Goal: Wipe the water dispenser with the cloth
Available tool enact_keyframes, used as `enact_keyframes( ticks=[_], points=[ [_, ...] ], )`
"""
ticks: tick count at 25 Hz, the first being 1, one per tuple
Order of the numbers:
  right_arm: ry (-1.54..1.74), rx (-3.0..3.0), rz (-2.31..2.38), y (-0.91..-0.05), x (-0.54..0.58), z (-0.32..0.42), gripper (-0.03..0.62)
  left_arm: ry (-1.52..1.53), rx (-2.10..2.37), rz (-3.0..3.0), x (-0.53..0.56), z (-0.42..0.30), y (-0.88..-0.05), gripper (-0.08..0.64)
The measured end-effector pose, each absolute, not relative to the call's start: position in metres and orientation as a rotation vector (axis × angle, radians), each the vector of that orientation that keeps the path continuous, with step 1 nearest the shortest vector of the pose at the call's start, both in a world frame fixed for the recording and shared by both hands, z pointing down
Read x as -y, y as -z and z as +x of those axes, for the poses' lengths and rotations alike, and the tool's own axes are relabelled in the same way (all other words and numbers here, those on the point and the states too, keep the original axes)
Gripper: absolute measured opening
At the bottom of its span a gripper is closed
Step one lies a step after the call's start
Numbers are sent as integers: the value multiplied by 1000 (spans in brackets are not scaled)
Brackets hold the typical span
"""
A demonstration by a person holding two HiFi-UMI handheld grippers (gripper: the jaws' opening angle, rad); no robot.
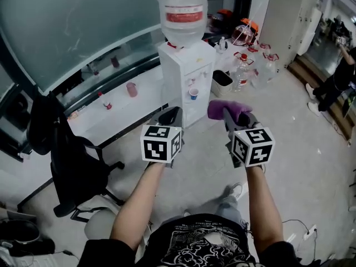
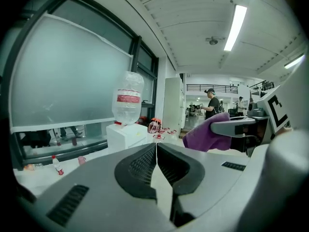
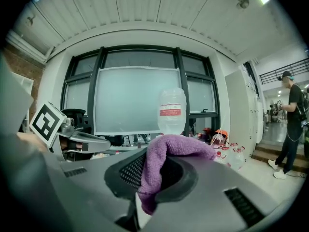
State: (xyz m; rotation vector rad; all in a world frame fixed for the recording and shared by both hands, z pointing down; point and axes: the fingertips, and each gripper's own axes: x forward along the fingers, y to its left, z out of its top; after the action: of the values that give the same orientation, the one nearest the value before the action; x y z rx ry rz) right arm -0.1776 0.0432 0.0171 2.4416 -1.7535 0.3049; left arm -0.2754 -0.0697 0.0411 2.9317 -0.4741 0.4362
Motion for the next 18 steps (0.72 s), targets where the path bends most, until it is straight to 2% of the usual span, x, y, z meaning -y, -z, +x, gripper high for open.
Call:
enact_keyframes(
  ticks=[7,18],
  points=[
    [-299,1855,2364,-25,-20,-130,40,-433,569,2914,83,-227,-45,28],
    [-333,2105,2143,-28,23,-11,41,-458,837,2821,99,-118,-41,29]
  ],
)
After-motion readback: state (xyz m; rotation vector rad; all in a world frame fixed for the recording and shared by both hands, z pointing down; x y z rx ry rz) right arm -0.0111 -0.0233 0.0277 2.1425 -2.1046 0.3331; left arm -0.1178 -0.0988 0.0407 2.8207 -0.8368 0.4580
